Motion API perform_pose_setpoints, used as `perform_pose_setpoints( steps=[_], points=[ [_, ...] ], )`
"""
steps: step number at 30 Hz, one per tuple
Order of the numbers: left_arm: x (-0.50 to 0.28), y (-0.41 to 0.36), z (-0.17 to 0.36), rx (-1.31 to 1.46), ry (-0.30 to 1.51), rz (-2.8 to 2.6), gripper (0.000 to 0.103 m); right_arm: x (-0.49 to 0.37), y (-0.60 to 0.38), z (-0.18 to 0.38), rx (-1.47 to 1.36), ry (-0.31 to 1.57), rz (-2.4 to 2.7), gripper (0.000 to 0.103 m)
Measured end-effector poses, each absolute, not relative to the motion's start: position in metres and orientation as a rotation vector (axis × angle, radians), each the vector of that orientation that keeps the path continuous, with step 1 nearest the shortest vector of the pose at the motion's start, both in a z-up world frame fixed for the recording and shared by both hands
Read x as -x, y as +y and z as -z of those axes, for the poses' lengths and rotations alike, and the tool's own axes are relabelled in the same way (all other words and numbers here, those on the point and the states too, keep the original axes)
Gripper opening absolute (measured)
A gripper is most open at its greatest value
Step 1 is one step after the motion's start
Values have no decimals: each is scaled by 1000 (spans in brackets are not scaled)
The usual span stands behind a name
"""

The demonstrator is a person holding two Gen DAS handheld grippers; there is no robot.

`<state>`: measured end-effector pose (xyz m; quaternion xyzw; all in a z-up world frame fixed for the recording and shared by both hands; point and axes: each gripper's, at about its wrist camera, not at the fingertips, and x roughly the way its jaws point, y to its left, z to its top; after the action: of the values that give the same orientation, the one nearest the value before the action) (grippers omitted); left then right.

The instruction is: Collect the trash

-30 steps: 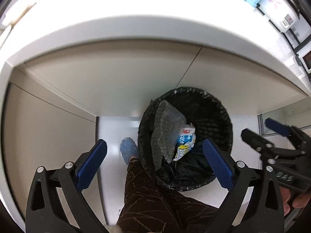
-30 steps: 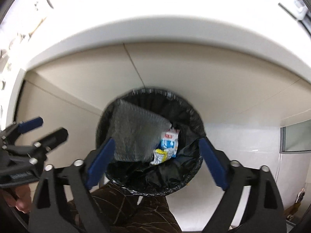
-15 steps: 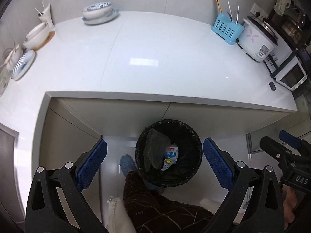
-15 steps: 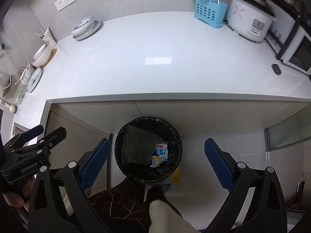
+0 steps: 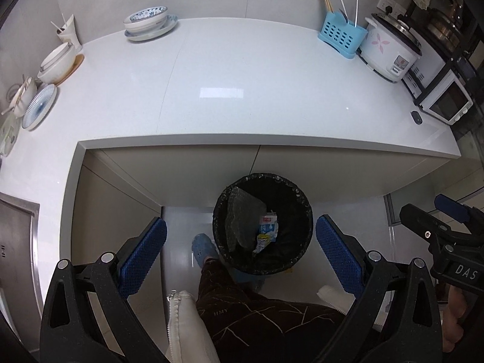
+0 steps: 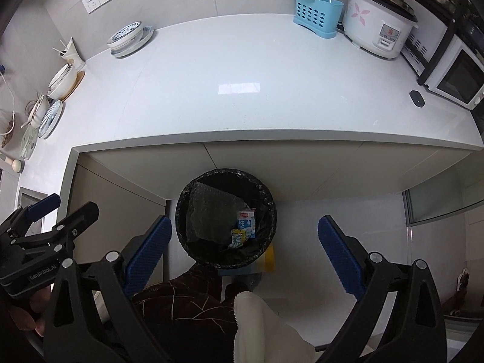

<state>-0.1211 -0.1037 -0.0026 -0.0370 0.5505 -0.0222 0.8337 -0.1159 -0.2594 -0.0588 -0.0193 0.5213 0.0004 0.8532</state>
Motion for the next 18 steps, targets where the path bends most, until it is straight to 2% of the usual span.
perform_pose_setpoints(
  steps=[18],
  points=[
    [125,-103,2,63,1182,58,97,117,-254,59,60,1105,-2,93]
  ],
)
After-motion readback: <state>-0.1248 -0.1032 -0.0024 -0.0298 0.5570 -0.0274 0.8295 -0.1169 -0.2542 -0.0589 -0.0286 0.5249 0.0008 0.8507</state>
